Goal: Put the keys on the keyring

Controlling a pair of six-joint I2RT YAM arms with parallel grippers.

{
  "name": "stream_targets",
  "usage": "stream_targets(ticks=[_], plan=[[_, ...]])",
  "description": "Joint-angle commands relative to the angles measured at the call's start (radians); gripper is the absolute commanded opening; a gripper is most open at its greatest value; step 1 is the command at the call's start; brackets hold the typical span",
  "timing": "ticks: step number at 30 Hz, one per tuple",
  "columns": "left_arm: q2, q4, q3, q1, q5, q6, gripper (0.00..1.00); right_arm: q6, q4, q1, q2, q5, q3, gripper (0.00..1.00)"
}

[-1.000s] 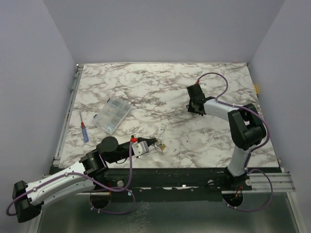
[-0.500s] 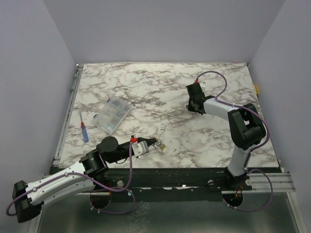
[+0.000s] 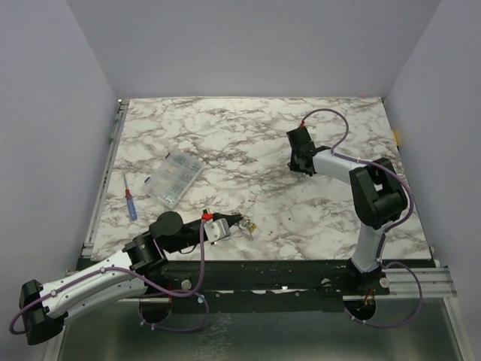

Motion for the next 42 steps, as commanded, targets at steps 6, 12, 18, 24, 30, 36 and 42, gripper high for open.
stream_targets(ticks=[6,12,18,24,30,36,42], plan=[[-0.010,0.024,-0.004,-0.004,0.013,0.009,0.00,-0.011,-0.035,-0.004,0.023,0.048,0.021,0.20],[-0.010,0.024,-0.002,-0.004,0.012,0.008,0.00,-0.019,-0.042,-0.004,0.014,0.068,0.025,0.23],[-0.010,0.025,-0.003,-0.004,0.014,0.007,0.00,-0.020,-0.042,-0.004,0.010,0.062,0.034,0.25],[-0.010,0.023,-0.003,-0.004,0.014,0.006,0.00,-0.018,-0.039,-0.004,0.023,0.061,0.038,0.24],[-0.011,0.023,-0.003,-0.004,0.015,0.006,0.00,-0.018,-0.042,-0.004,0.024,0.074,0.044,0.21],[-0.010,0.022,-0.002,-0.005,0.015,0.006,0.00,-0.019,-0.036,-0.005,0.026,0.071,0.047,0.16],[-0.011,0.021,-0.002,-0.004,0.016,0.006,0.00,-0.022,-0.040,-0.005,0.032,0.078,0.043,0.10]])
